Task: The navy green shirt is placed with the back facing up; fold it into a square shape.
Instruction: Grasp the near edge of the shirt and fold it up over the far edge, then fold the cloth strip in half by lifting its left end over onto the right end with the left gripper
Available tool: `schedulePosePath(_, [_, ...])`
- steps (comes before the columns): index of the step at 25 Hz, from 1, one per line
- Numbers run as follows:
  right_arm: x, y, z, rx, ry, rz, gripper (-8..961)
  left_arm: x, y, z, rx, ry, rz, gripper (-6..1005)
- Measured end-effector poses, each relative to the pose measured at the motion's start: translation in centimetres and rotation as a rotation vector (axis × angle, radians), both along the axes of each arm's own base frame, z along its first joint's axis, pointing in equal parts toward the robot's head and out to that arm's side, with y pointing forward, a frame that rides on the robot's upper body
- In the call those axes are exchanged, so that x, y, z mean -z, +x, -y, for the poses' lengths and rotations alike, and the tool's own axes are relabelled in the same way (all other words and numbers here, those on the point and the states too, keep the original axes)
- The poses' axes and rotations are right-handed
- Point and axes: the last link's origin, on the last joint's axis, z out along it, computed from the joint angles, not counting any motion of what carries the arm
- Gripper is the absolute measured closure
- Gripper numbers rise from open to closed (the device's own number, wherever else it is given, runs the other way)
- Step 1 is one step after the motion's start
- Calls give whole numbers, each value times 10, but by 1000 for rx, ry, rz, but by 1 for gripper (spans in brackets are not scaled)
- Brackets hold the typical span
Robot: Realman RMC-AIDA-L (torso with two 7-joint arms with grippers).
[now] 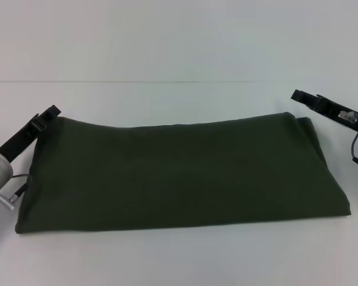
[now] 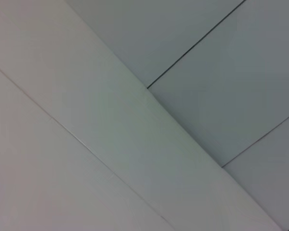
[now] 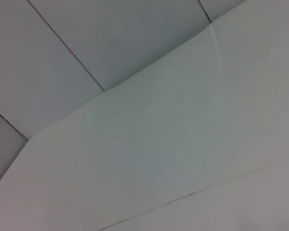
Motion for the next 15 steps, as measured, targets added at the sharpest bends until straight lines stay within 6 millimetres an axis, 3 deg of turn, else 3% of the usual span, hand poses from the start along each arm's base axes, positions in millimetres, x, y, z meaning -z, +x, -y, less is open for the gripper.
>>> schedulePosePath(4, [-3, 1, 7, -33, 3, -36, 501, 0, -1, 1, -1, -1, -8, 657])
schedulePosePath(5, [-4, -1, 9, -57, 3, -42, 375, -1, -3, 2, -4, 0, -9, 619])
schedulePosePath(6, [-5, -1, 12, -84, 4, -44, 250, -2, -5, 3, -9, 3, -12, 501])
schedulePosePath(7, [-6, -2, 14, -107, 6, -46, 215, -4, -7, 4, -14, 6, -14, 383])
schedulePosePath(12, [-11, -7, 29, -255, -6, -32, 41, -23, -24, 10, -45, 40, -53, 298])
schedulePosePath(15, [-8, -13, 36, -353, -36, 12, 40, -40, -35, 15, -51, 55, -59, 248])
